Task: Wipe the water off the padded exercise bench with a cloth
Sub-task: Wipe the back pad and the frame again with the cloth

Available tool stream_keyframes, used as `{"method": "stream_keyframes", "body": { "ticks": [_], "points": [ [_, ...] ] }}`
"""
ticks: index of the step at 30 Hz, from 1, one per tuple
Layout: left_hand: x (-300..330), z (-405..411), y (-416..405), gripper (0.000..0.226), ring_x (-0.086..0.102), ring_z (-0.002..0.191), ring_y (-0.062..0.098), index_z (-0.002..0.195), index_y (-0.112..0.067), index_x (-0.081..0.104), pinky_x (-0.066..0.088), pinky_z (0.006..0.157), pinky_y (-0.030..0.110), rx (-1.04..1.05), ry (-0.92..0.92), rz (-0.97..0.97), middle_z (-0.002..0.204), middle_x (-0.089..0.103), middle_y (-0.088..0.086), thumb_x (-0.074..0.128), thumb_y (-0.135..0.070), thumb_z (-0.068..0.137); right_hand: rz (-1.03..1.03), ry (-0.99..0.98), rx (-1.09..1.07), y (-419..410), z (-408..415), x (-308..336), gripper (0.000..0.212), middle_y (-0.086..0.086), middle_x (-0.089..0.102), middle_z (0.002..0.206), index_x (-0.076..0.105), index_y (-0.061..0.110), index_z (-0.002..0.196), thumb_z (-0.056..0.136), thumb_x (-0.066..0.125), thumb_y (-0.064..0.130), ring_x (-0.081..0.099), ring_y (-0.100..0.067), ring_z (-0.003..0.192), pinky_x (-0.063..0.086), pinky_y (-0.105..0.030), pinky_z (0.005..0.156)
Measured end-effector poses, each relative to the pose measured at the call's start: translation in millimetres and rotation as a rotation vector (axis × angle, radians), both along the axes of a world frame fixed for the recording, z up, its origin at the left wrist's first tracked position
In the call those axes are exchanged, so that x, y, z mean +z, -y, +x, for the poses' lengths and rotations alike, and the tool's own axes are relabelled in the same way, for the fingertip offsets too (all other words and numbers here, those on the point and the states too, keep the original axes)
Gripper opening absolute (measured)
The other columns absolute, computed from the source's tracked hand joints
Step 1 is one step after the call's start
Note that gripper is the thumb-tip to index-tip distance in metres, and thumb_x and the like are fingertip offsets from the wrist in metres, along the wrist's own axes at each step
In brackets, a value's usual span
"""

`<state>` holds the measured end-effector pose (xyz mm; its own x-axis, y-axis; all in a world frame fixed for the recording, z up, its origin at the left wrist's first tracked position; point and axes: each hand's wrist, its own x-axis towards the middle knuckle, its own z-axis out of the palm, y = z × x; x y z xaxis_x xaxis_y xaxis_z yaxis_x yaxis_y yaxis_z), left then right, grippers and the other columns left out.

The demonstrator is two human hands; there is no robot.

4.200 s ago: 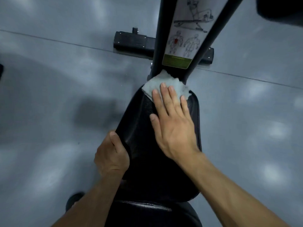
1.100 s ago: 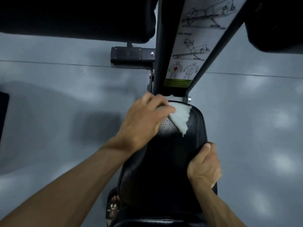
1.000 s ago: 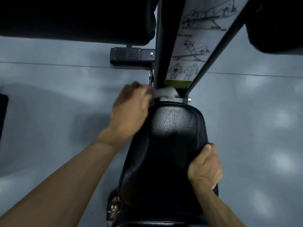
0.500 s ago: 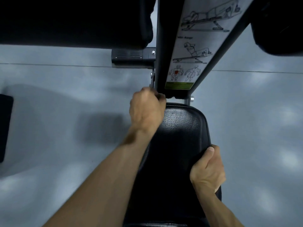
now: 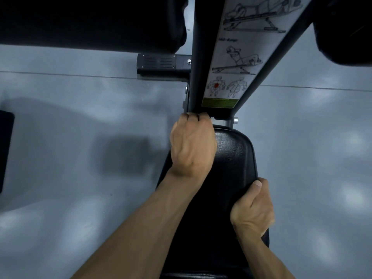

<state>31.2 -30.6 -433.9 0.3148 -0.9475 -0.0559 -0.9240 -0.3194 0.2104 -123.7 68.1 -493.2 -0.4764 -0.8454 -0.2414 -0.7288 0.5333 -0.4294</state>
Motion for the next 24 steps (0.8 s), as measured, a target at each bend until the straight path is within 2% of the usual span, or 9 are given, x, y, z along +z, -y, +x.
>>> {"method": "stream_keyframes", "body": {
  "ticks": [2,4,10,13,15,17,18,20,24],
  "points": [
    [2,5,2,0.009,0.062,0.058,0.022,0.08,-0.018,0.075,0.034,0.045,0.028,-0.063,0.061,0.024,0.06,0.065,0.002,0.082,-0.012,0.078,-0.003,-0.003,-0.003,0,0,0,0.033,0.001,0.049,0.077,0.037,0.025,0.092,0.098,0.011,0.043,0.046,-0.028,0.071,0.031,-0.039,0.069],
    [3,9,7,0.019,0.058,0.047,0.021,0.07,-0.019,0.073,0.024,0.045,0.025,-0.118,0.096,0.007,0.05,0.059,0.001,0.091,-0.012,0.067,-0.005,-0.007,-0.004,-1,0,1,0.035,0.002,0.048,0.075,0.038,0.023,0.092,0.098,0.011,0.044,0.046,-0.029,0.07,0.031,-0.039,0.069],
    [2,-5,18,0.026,0.058,0.047,0.02,0.063,-0.019,0.069,0.028,0.046,0.026,-0.241,0.077,-0.019,0.048,0.059,-0.002,0.095,-0.017,0.06,-0.006,-0.014,-0.007,-1,0,0,0.039,-0.002,0.053,0.077,0.039,0.022,0.093,0.095,0.009,0.047,0.049,-0.031,0.071,0.033,-0.04,0.069],
    [-1,-12,22,0.019,0.06,0.052,0.021,0.068,-0.019,0.07,0.031,0.048,0.026,-0.261,0.034,-0.04,0.052,0.062,-0.001,0.089,-0.019,0.069,-0.005,-0.001,-0.021,-1,0,0,0.04,-0.002,0.055,0.082,0.042,0.023,0.095,0.095,0.01,0.047,0.048,-0.03,0.073,0.033,-0.04,0.071],
    [-2,-26,25,0.006,0.066,0.064,0.021,0.085,-0.018,0.072,0.038,0.051,0.028,-0.32,-0.018,-0.01,0.067,0.069,0.002,0.077,-0.016,0.082,0.0,0.014,-0.033,0,1,2,0.036,-0.002,0.052,0.081,0.041,0.026,0.093,0.095,0.012,0.047,0.045,-0.029,0.073,0.033,-0.041,0.071],
    [-6,-53,29,0.018,0.072,0.084,0.027,0.109,-0.018,0.068,0.041,0.061,0.032,-0.445,-0.094,0.053,0.09,0.074,0.008,0.059,-0.014,0.093,0.01,0.021,-0.036,0,2,3,0.033,-0.002,0.048,0.08,0.039,0.026,0.091,0.095,0.013,0.046,0.041,-0.028,0.073,0.032,-0.041,0.071],
    [-5,-66,30,0.021,0.071,0.089,0.03,0.112,-0.016,0.065,0.039,0.065,0.034,-0.488,-0.162,0.082,0.096,0.074,0.01,0.056,-0.013,0.094,0.018,0.025,-0.034,0,1,4,0.032,-0.002,0.046,0.078,0.038,0.026,0.091,0.095,0.013,0.046,0.04,-0.028,0.073,0.031,-0.041,0.07],
    [5,-82,33,0.014,0.069,0.088,0.034,0.107,-0.015,0.062,0.034,0.063,0.034,-0.489,-0.257,0.108,0.093,0.074,0.01,0.055,-0.013,0.096,0.015,0.039,-0.024,2,2,3,0.032,-0.001,0.045,0.078,0.037,0.026,0.091,0.094,0.013,0.047,0.04,-0.028,0.074,0.032,-0.042,0.07],
    [14,-55,16,0.015,0.069,0.074,0.024,0.103,-0.029,0.068,0.032,0.052,0.033,-0.391,-0.219,-0.196,0.081,0.072,-0.002,0.065,-0.021,0.091,0.009,0.003,-0.009,-1,0,1,0.039,-0.012,0.056,0.088,0.043,0.021,0.095,0.096,0.014,0.046,0.048,-0.036,0.077,0.031,-0.042,0.071]
  ]
}}
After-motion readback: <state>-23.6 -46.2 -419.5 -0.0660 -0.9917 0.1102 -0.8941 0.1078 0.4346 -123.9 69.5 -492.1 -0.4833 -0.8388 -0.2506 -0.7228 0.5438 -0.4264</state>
